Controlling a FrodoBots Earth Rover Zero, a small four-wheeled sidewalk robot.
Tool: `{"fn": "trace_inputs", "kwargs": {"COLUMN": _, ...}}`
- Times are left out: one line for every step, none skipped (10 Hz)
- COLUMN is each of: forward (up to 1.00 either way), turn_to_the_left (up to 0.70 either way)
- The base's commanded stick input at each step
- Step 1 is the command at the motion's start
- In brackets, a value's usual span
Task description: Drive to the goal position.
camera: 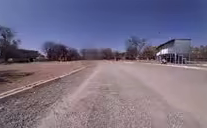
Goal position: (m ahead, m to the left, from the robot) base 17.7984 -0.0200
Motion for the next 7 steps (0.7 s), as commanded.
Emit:
{"fn": "trace_inputs", "kwargs": {"forward": 1.0, "turn_to_the_left": 0.0}}
{"fn": "trace_inputs", "kwargs": {"forward": 1.0, "turn_to_the_left": 0.0}}
{"fn": "trace_inputs", "kwargs": {"forward": 1.0, "turn_to_the_left": 0.0}}
{"fn": "trace_inputs", "kwargs": {"forward": 1.0, "turn_to_the_left": 0.0}}
{"fn": "trace_inputs", "kwargs": {"forward": 1.0, "turn_to_the_left": -0.04}}
{"fn": "trace_inputs", "kwargs": {"forward": 1.0, "turn_to_the_left": -0.15}}
{"fn": "trace_inputs", "kwargs": {"forward": 1.0, "turn_to_the_left": -0.27}}
